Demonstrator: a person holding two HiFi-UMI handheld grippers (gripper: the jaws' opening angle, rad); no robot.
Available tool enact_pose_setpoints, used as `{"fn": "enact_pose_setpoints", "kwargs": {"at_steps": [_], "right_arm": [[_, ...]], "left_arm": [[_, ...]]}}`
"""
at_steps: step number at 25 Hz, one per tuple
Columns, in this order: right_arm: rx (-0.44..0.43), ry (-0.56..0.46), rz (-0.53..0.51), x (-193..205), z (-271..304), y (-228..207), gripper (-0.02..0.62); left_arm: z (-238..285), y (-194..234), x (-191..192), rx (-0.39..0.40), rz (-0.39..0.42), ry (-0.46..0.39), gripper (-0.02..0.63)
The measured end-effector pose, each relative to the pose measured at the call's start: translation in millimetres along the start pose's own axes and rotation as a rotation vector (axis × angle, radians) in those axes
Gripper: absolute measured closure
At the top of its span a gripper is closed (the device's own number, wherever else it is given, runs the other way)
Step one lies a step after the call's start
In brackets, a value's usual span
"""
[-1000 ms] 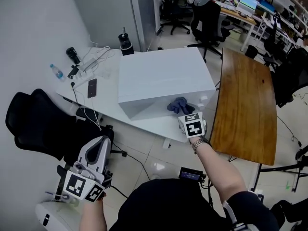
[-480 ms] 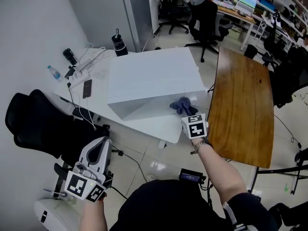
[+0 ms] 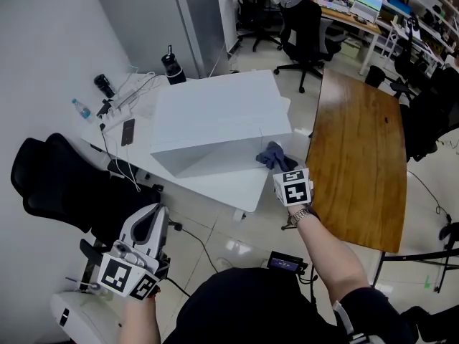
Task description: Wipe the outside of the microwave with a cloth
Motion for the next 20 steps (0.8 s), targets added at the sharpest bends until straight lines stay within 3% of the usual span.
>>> {"fn": "enact_pose_setpoints", "kwargs": {"at_steps": [10, 20], "right_arm": [[0.009, -0.034, -0.01, -3.5, -19.3, -34.0, 0.531], [-0.041, -0.124, -0.001, -26.5, -73.0, -38.2, 0.531]], "left_arm": [[1.8, -40.3, -0.5, -0.014, 0.013, 0.006, 0.601], [11.2, -77.9, 8.2, 0.004, -0.002, 0.009, 0.601]]}}
Point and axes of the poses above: the fingertips, and each gripper's own axes: z forward along the fingers, y to its left, x out of its underside, the point moved 8 cm from there along -z, backward along the fingers, and after that the axes turned 10 degrees about -y, right-handed, at the moved point
